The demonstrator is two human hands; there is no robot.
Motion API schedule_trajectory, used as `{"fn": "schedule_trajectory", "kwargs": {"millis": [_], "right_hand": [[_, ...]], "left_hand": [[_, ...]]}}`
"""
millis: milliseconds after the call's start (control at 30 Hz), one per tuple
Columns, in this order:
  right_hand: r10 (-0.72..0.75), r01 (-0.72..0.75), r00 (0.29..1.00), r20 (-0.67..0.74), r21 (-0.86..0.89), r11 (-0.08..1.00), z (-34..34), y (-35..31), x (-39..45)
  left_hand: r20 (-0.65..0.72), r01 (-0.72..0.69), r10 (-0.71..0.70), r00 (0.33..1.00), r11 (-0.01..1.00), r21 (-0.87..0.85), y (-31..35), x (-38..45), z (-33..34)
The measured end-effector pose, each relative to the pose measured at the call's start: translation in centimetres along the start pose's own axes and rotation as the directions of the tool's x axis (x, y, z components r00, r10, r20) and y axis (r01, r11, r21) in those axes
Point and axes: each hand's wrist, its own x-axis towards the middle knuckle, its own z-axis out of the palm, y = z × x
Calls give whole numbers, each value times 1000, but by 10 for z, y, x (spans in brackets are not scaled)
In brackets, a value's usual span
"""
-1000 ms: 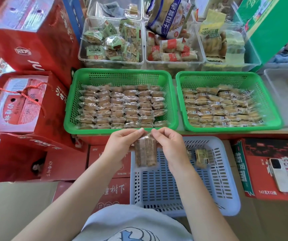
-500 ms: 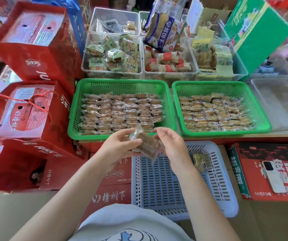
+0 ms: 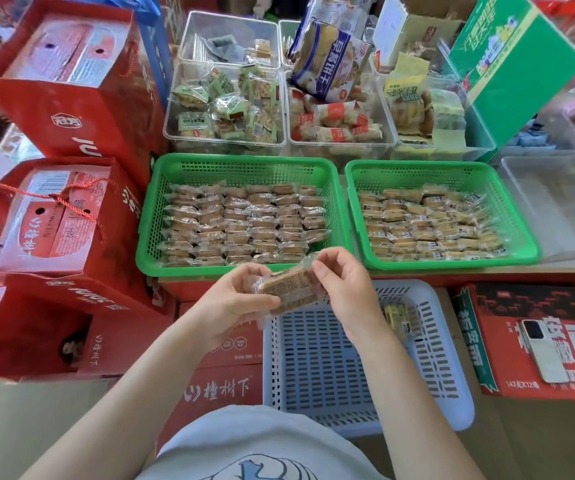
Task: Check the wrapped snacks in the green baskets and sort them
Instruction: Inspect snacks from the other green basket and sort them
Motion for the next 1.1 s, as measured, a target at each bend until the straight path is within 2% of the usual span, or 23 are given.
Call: {"fn": "schedule_trajectory", "kwargs": {"millis": [67, 133, 200, 333, 467, 567, 633, 700, 800, 867, 933, 1000, 1033, 1100], "right_hand": [[-154, 158, 987, 34, -253, 955, 2, -1, 0], [-214, 244, 969, 123, -357, 901, 4, 0, -1], [-204, 255, 962, 181, -335, 907, 5, 0, 0], [-134, 182, 964, 229, -204, 962, 3, 0, 4], [-77, 90, 983, 167, -74, 993, -1, 0, 10], [-23, 28, 997, 76, -67, 997, -4, 4, 18], [-15, 22, 998, 63, -111, 994, -9, 7, 25], [7, 31, 987, 160, -233, 972, -18, 7, 32], [148, 14, 940, 306, -471, 882, -27, 9, 44], [140, 20, 950, 279, -503, 864, -30, 13, 53], [56, 52, 979, 194, -512, 858, -36, 15, 64], [-41, 77, 996, 79, -534, 842, -48, 18, 78], [-88, 91, 996, 31, -545, 834, -54, 19, 85], [-160, 126, 987, -5, -588, 799, -65, 22, 99]], "left_hand": [[43, 0, -11, 999, 971, 239, 3, 3, 0], [104, 9, -49, 993, 935, 354, 5, 7, 2], [116, 27, -69, 991, 942, 333, 9, 10, 7], [43, 48, -62, 997, 960, 276, 14, 16, 12], [32, 50, -58, 998, 975, 218, 13, 24, 18], [-54, 41, -34, 998, 990, 134, 11, 34, 22], [-104, 41, -29, 994, 993, 110, 10, 40, 22], [-146, 37, -23, 989, 995, 96, 9, 46, 20], [-233, 16, 9, 973, 994, 106, 9, 57, 19], [-277, -17, 61, 959, 987, 159, 8, 69, 24], [-308, -54, 141, 941, 960, 275, 9, 82, 29], [-302, -68, 254, 919, 855, 515, 5, 101, 27], [-255, -58, 306, 917, 735, 675, 0, 112, 23], [-115, -20, 306, 945, 405, 914, -11, 134, 15]]}}
